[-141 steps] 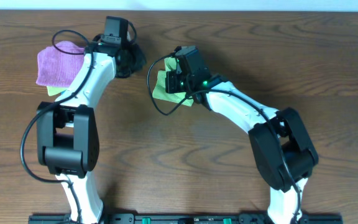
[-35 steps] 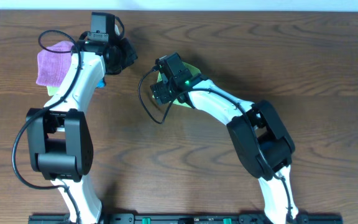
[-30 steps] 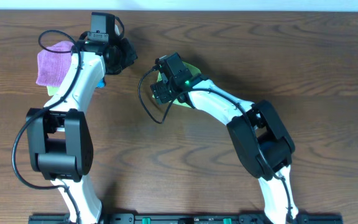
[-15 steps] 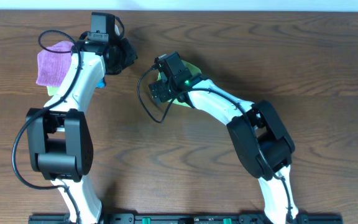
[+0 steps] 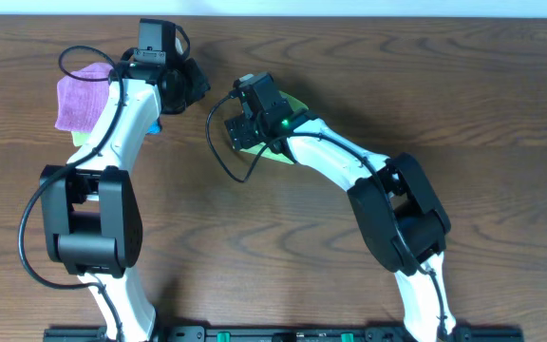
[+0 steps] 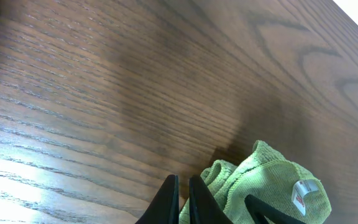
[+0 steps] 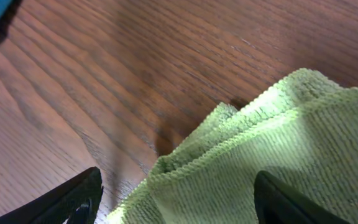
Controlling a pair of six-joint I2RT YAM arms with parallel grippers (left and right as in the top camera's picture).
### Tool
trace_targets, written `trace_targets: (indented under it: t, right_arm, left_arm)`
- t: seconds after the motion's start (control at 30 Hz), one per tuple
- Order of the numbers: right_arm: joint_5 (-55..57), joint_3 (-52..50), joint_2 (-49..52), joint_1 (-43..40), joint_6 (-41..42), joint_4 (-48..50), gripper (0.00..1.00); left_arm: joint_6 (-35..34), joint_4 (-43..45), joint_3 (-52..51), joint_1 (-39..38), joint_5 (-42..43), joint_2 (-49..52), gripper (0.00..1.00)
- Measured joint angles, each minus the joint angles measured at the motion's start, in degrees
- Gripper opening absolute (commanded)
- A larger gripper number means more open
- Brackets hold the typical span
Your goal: Fold the cloth
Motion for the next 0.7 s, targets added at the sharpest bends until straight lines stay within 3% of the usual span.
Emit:
trace_targets:
  t: [0.7]
  right_arm:
    - [2.12,0.0,1.4,0.0,-0.02,0.98,0.63]
  left_arm:
    - [0.0,-0.04,0.0,0.0,0.0,0.0,0.08]
